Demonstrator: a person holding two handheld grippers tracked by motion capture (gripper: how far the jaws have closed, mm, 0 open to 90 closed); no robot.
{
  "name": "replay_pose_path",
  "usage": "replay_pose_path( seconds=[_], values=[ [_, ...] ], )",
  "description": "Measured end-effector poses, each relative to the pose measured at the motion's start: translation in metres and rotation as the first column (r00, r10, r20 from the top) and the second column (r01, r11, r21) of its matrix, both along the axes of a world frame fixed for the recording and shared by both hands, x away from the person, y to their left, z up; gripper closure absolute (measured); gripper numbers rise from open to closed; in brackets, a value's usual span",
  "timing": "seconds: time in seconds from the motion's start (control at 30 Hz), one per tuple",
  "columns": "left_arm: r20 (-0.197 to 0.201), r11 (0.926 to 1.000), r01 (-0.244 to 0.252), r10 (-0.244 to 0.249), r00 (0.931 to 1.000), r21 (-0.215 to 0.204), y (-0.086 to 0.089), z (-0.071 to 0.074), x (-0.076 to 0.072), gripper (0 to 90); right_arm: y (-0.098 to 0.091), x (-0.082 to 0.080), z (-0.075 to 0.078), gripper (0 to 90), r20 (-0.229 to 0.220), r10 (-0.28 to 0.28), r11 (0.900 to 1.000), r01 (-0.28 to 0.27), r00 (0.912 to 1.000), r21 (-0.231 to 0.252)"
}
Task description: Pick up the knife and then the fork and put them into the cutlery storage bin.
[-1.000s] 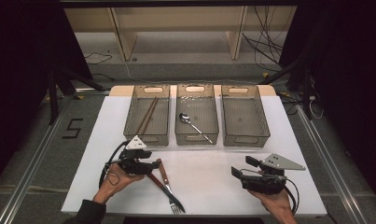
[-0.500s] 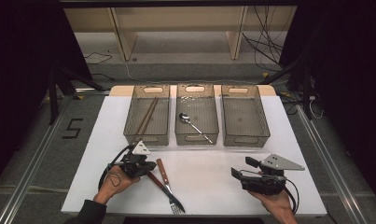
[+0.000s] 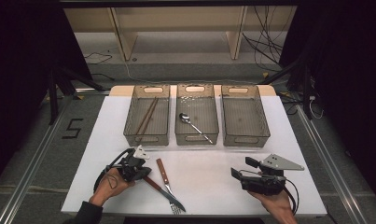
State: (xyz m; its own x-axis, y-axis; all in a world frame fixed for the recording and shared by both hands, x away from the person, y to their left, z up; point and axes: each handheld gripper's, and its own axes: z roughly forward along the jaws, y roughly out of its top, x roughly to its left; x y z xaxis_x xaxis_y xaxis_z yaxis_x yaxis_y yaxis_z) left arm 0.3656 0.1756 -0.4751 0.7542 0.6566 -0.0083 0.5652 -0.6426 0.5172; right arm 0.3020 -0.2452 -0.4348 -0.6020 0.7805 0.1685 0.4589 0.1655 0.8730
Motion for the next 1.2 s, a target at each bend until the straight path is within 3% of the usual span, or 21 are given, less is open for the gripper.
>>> replay_pose_path(
  seconds=[0.63,1.2],
  values=[
    [-0.102,0.9972,0.024,-0.016,0.9946,0.071,0.017,0.006,-0.029,88.9,0.001,-0.001,0.002,28.4,0.001,0.000,1.0000,0.000,1.0000,0.000],
    [-0.150,0.9921,0.056,-0.039,0.9879,0.112,0.020,0.008,-0.041,88.8,0.001,-0.001,0.002,28.4,0.000,0.000,1.0000,0.000,1.0000,0.001]
  ],
)
